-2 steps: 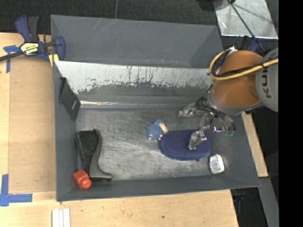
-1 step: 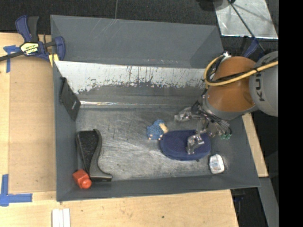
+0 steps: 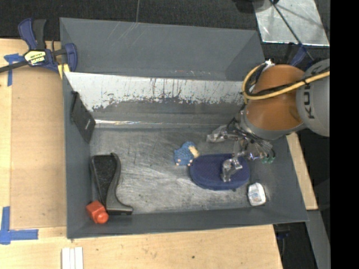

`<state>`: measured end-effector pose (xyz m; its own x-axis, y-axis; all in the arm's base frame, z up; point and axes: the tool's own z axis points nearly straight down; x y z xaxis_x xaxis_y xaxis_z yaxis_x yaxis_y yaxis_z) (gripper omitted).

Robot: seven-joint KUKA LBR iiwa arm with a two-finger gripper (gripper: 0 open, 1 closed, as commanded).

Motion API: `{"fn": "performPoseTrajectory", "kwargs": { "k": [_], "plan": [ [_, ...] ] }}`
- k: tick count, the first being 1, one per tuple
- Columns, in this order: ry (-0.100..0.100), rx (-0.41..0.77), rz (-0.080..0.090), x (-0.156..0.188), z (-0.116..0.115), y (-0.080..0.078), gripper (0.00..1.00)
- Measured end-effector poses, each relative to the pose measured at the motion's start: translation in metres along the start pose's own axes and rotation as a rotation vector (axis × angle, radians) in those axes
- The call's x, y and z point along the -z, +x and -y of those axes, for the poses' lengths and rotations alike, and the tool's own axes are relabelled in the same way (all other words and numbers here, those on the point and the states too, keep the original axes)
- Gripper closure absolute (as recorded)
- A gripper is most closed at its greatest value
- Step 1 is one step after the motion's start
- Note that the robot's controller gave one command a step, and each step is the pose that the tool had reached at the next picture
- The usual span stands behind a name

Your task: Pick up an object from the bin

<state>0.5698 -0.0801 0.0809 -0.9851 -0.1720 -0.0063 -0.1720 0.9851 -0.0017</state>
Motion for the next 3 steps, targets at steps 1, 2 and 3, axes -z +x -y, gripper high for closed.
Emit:
{"fn": "performPoseTrajectory", "kwargs": {
  "k": [1, 2, 3],
  "plan": [
    [-0.001, 0.000, -0.009, 0.001, 0.001, 0.001, 1.00],
    [0.001, 0.000, -0.001, 0.022, 0.001, 0.000, 1.00],
    [0.001, 0.000, 0.000, 0.025, 0.002, -0.001, 1.00]
  ]
}}
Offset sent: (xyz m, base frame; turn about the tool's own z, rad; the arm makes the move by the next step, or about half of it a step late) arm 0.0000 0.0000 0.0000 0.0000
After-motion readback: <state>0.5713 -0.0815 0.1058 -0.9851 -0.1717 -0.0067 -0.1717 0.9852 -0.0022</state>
